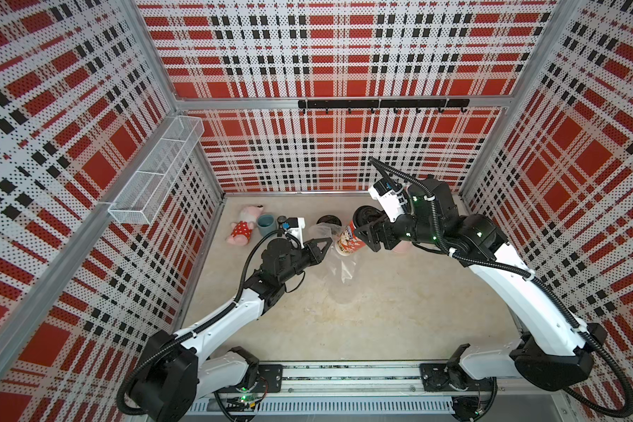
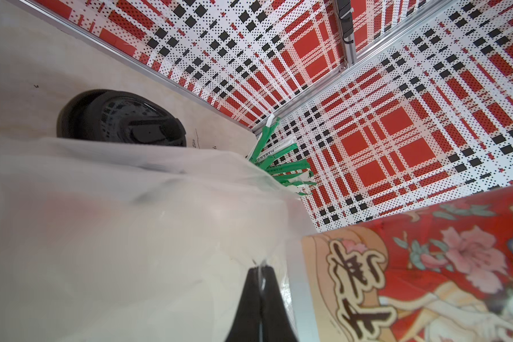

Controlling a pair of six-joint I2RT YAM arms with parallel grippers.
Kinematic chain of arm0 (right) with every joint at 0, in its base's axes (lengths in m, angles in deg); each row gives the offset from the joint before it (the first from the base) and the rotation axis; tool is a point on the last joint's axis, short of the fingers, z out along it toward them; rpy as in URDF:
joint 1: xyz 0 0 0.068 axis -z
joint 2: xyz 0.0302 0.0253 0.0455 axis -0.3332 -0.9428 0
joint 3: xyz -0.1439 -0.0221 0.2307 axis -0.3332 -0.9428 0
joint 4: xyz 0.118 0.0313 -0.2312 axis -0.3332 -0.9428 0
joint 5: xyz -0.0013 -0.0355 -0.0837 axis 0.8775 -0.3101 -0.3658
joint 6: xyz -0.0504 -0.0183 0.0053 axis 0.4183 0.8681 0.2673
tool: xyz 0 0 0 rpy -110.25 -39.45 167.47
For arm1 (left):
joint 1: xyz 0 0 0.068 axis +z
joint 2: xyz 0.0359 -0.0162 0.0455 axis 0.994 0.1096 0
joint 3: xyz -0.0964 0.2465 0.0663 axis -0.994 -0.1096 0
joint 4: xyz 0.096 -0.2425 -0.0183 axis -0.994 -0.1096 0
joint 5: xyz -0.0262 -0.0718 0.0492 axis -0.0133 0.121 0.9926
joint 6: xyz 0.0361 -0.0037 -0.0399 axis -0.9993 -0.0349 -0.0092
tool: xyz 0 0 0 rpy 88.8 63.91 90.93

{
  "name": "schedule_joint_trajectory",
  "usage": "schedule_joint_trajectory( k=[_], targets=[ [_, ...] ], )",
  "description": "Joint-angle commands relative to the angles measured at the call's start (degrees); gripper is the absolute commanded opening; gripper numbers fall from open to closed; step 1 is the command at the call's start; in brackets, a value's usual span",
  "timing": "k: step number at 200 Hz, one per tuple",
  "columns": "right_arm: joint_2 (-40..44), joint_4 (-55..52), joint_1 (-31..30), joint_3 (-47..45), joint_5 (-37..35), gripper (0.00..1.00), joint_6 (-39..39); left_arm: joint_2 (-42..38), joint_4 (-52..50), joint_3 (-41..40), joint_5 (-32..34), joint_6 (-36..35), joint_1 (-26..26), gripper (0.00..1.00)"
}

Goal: Pack milk tea into plastic carrier bags
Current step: Place the milk tea cup in the plastic carrier bag.

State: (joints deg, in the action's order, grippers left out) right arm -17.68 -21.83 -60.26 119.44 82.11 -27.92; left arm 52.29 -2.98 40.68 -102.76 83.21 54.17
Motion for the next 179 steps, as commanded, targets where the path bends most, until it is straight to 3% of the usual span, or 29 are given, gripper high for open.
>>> schedule_joint_trajectory(
  k=[1,35,72,122,179],
  targets=[
    [0.6,-1.1,0.0,0.0,-0.7,0.83,0.9,-1.7,2.6,-1.5,0.3,0.0,0.4,0.01],
    [-0.3,-2.0,0.0,-0.2,1.5,0.83,1.1,-2.3,5.1,-3.4,-0.3,1.0,1.0,0.01],
    [1.2,-2.1,0.3,-1.9,-2.3,0.87,2.1,-3.0,5.6,-4.3,-0.1,1.1,1.6,0.01],
    [0.8,2.0,0.2,-4.5,10.2,0.83,3.8,-2.2,5.6,-3.5,-0.8,1.3,1.7,0.01],
    [-0.3,1.4,0.2,-5.2,9.8,0.84,5.0,-2.1,5.7,-3.3,-0.5,1.2,1.8,0.01]
  ],
)
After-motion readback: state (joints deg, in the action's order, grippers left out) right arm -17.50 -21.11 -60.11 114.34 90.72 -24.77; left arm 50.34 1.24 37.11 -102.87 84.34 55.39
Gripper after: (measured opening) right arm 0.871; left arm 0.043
